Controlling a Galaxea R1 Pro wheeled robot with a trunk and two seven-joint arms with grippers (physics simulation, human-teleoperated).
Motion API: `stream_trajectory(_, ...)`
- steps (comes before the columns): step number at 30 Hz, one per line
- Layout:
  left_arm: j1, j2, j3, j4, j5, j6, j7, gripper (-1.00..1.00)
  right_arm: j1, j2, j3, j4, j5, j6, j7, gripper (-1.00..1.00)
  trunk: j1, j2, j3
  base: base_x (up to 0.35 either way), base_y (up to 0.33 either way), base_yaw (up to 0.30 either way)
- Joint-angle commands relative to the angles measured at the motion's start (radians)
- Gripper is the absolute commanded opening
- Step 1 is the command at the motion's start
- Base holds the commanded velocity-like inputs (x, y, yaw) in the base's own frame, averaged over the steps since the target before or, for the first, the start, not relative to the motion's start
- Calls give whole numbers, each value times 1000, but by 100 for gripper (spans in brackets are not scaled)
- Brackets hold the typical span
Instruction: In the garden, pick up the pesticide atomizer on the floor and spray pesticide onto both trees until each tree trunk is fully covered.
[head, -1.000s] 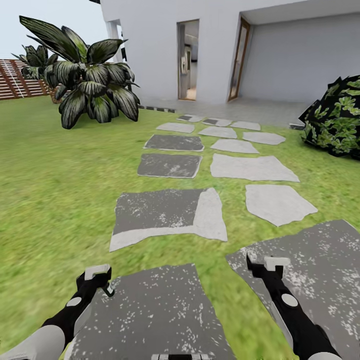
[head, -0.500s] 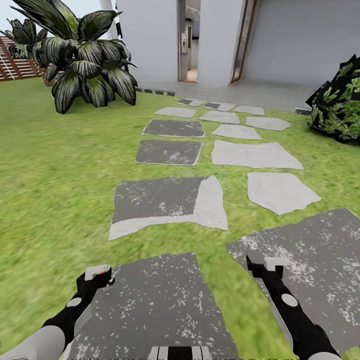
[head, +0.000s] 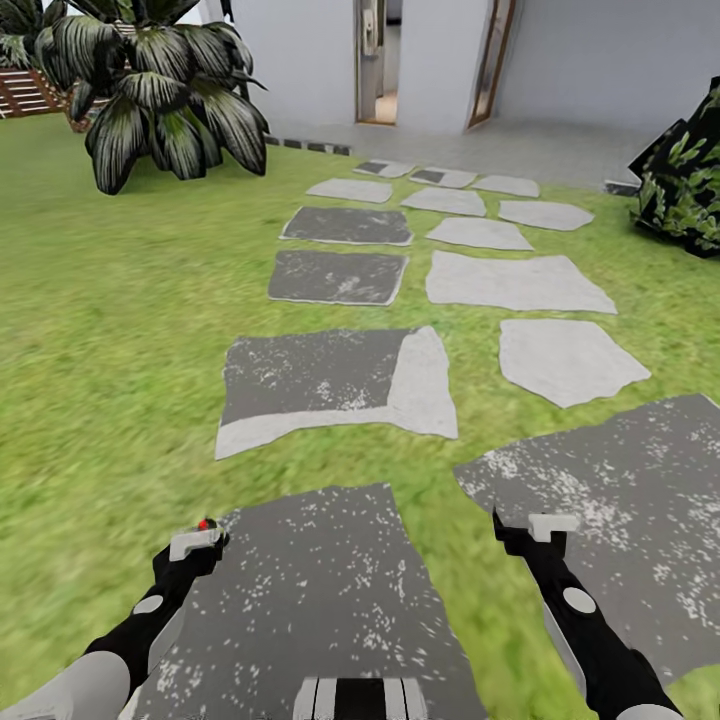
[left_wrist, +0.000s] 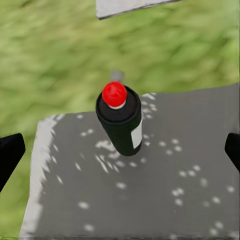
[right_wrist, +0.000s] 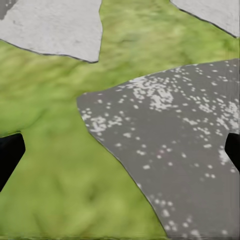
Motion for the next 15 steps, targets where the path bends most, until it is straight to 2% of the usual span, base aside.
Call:
stream_trajectory(1,0,0,0,1,0,0,0,100,0,0,0,0,0,0,0,100,0,0,-6,0,0,0)
stream_trajectory(10,0,0,0,4,0,0,0,100,0,0,0,0,0,0,0,100,4,-2,-55,0,0,0)
stream_trajectory(15,0,1,0,5,0,0,0,100,0,0,0,0,0,0,0,100,4,-2,-63,0,0,0)
